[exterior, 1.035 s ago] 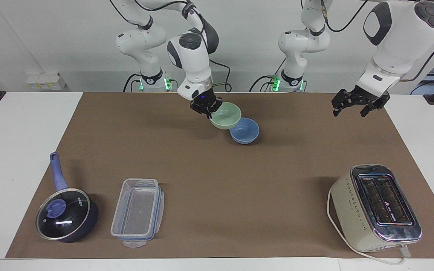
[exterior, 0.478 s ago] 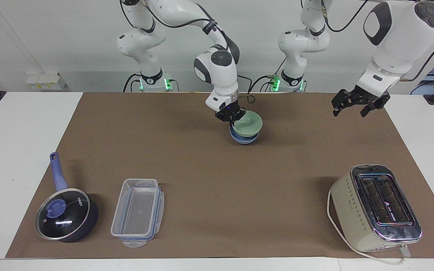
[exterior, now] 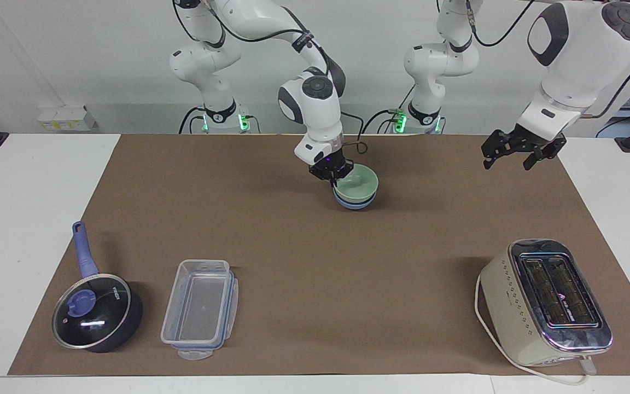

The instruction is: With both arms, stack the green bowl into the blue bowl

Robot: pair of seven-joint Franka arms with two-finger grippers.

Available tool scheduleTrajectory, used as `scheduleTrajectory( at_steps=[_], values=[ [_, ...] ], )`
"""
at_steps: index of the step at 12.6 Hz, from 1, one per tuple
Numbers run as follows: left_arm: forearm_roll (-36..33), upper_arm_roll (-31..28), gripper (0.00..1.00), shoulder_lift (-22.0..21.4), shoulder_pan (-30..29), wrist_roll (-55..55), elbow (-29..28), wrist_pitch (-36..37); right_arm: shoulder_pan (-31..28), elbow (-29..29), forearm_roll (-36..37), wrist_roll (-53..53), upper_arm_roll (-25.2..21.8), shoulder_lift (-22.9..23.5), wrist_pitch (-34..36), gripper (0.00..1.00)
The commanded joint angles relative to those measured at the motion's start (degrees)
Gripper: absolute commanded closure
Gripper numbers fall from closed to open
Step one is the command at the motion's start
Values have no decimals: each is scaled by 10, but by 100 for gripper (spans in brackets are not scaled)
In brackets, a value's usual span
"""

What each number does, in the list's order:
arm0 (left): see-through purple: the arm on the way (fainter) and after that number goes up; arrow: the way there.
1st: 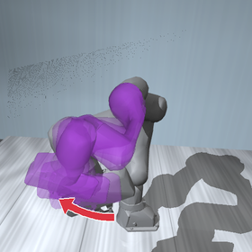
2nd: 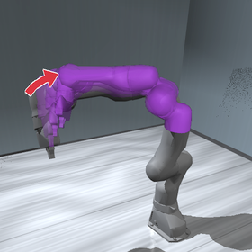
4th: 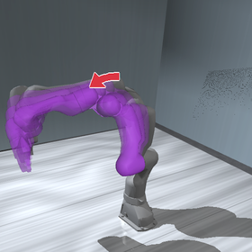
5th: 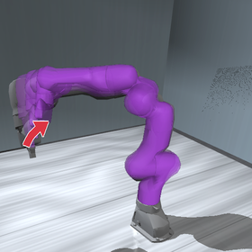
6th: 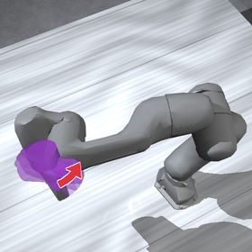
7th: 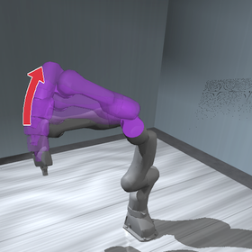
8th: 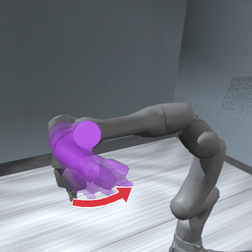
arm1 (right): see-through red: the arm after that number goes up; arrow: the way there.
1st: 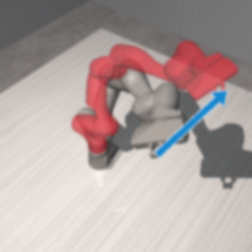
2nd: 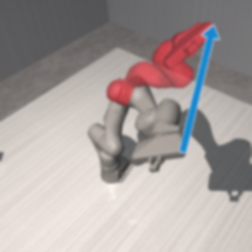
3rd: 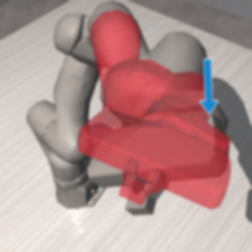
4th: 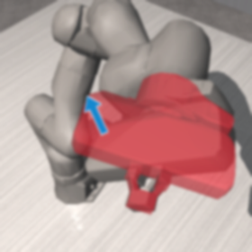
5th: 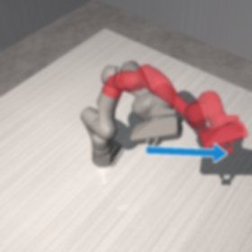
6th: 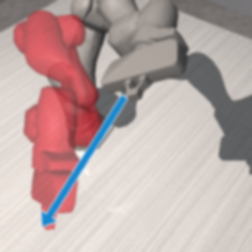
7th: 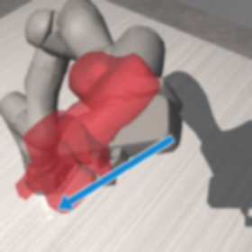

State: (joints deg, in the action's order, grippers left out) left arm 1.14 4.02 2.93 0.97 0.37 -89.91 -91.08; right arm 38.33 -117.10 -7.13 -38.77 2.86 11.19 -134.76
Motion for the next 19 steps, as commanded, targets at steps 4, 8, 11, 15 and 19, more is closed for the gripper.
scheduleTrajectory(
  at_steps=[4,8,11,15,19],
  values=[
    [-11,6,0,1,-6,0,7,13,-6,-2,4,-13,4,5,-31,69],
    [-11,6,0,1,-7,-1,7,13,-12,6,3,-12,-1,-26,-12,46],
    [-11,6,0,1,-6,-1,7,13,-69,3,12,-5,-2,-89,54,12],
    [-11,6,0,1,-7,-1,7,13,-180,6,14,63,-3,-170,142,0],
    [-11,6,0,1,-7,-1,7,13,-318,70,35,222,-4,-185,227,0]
  ],
)
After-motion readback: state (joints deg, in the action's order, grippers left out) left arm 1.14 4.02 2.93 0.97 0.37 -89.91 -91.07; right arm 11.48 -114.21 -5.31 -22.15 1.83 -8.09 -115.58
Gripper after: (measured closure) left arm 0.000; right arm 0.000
